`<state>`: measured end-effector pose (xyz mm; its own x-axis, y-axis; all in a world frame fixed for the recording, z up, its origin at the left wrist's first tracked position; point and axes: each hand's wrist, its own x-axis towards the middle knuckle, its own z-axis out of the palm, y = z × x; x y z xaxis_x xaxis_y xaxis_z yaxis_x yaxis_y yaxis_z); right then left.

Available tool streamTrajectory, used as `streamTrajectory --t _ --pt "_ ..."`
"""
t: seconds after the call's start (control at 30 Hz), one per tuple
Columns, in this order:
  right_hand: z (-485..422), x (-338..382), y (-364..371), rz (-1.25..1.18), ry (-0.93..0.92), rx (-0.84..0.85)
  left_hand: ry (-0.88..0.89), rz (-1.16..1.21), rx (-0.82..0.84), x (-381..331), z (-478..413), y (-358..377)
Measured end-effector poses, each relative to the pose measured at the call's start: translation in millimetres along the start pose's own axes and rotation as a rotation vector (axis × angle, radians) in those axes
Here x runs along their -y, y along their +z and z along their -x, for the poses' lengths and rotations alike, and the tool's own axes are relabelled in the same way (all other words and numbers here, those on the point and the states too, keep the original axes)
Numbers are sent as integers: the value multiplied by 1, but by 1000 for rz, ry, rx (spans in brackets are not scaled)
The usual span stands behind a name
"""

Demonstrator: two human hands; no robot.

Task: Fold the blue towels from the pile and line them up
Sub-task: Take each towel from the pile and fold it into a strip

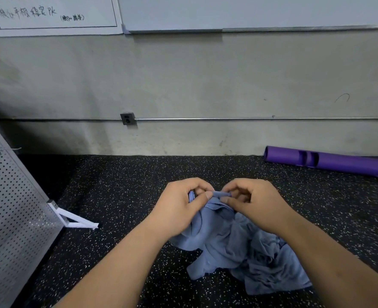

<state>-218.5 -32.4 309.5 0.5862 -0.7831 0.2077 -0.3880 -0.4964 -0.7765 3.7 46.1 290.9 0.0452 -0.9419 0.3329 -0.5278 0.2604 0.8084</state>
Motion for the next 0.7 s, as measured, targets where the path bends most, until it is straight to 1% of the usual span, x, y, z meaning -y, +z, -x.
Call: streamTrajectory --t 0.1,0.23,0.3,0.4,0.47,0.53,0.57,0.7 --pt "-1 -8 0 74 20 -53 4 -27 1 1 -1 -1" --pt "-4 -10 -2 54 33 -182 -18 -1 -28 5 -3 -3" --pt "-5 -10 -2 5 52 -211 -30 16 -38 5 -4 -3" --pt "-6 -7 0 -140 106 -231 -41 13 -54 5 -5 -2" --pt "-6 -4 -2 -249 149 -294 -53 -1 -76 7 -6 -3" --pt "-7 -7 -9 -260 166 -366 -69 -10 -100 10 -6 -8" --pt "-7 -10 -13 -224 159 -373 -76 -11 -111 12 -7 -11" --pt "-6 -21 -11 -89 77 -260 -89 -18 -126 15 -6 -16"
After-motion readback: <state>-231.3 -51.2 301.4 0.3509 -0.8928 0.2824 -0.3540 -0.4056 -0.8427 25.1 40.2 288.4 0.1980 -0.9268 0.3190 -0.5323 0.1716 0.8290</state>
